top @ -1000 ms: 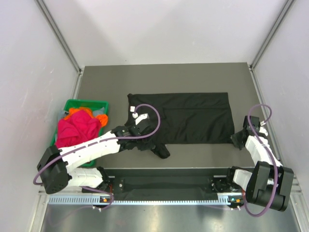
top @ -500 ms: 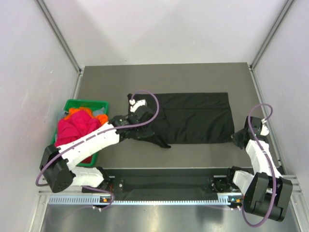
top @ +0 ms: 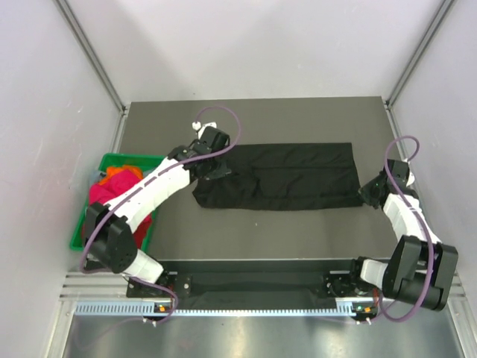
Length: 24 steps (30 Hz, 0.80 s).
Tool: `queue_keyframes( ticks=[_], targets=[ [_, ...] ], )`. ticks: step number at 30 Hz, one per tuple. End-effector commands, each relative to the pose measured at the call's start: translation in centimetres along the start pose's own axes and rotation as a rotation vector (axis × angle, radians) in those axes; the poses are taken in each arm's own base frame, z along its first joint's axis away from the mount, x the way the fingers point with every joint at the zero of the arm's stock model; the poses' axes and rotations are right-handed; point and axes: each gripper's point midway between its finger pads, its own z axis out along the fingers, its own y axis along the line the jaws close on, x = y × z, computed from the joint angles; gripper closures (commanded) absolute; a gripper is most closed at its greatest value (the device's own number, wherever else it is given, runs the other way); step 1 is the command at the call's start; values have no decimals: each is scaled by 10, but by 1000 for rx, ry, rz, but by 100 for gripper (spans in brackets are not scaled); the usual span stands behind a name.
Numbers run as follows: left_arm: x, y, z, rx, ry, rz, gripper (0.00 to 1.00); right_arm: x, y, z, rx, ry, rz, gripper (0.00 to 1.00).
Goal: Fold and stack the t-shirts
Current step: Fold the tshirt
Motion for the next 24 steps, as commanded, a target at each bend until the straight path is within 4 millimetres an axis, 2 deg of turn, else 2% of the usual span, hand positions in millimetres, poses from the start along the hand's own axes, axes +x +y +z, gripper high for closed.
queue_keyframes(
  ticks=[1, 5, 7, 11, 13, 18, 24],
  targets=[
    [-37, -2, -1, 12, -64, -1, 100, -25, 31, 4, -110, -37, -44, 100],
    [-69, 1, 10, -11, -93, -13, 100, -34, 54, 11, -189, -27, -78, 100],
    [-81, 8, 16, -31, -95, -19, 100, -35, 56, 18, -184, -20, -91, 100],
    [-99, 5, 29, -16, -92, -26, 100, -35, 63, 24, -206, -13, -76, 100],
    [-103, 7, 34, -21, -90, -22, 100, -35, 66, 26, -211, -13, -77, 100],
    [-108, 14, 48, -38, -72, -14, 100, -50, 75, 27, -203, -48, -74, 100],
    [-111, 14, 63, -25, -59, 15, 100, -62, 80, 37, -182, -67, -56, 100]
  ],
)
